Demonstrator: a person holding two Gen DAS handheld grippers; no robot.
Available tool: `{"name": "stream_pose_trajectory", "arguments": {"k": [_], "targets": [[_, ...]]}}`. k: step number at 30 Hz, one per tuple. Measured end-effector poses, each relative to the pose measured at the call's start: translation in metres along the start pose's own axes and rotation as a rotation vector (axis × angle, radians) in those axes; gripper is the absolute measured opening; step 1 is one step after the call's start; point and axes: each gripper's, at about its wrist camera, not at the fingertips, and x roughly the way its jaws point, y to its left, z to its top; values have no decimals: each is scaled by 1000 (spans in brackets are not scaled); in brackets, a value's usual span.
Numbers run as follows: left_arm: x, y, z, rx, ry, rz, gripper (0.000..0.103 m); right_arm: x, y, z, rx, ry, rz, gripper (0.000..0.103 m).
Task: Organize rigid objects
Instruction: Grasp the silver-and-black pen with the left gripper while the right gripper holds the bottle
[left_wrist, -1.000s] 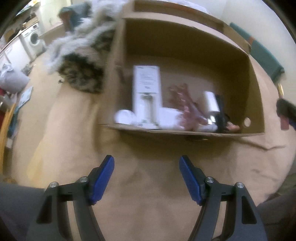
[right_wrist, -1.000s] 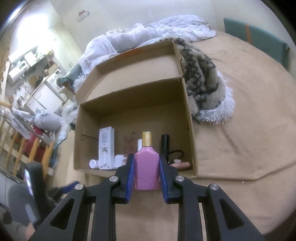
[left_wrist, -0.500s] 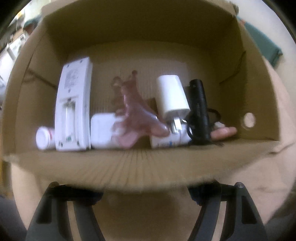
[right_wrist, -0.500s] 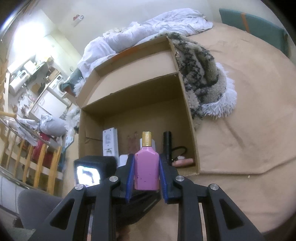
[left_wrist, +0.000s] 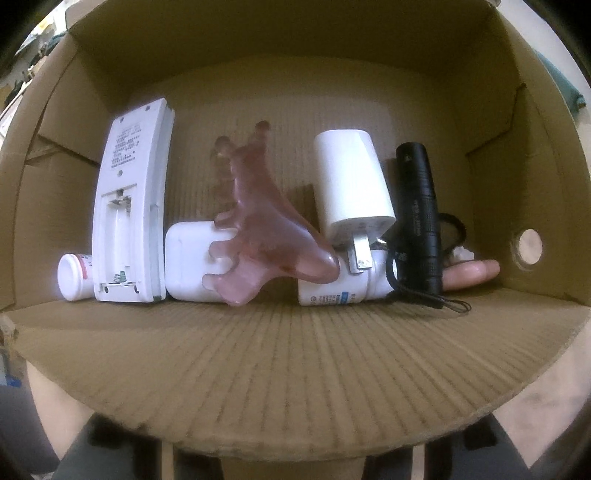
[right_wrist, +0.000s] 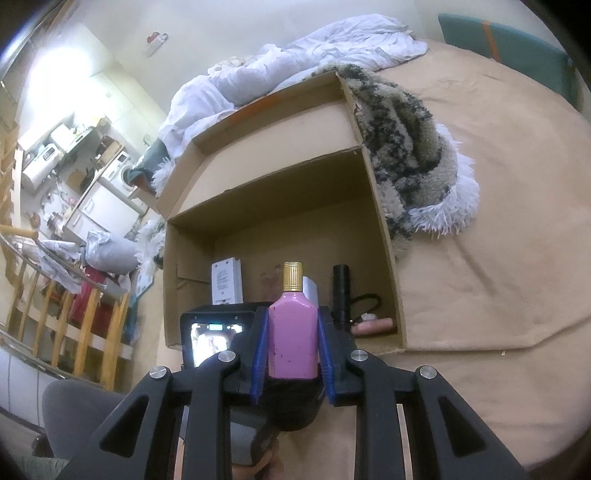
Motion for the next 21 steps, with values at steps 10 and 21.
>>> {"name": "stream_pose_trajectory", "arguments": {"k": [10,21], "targets": [[-28,29,-21,15,-15,24,39,1,-4,1,6,-2,-27,26],[-119,93,-31,6,-167,22,39,0,-1,3,-18,-10,-62,26]]}}
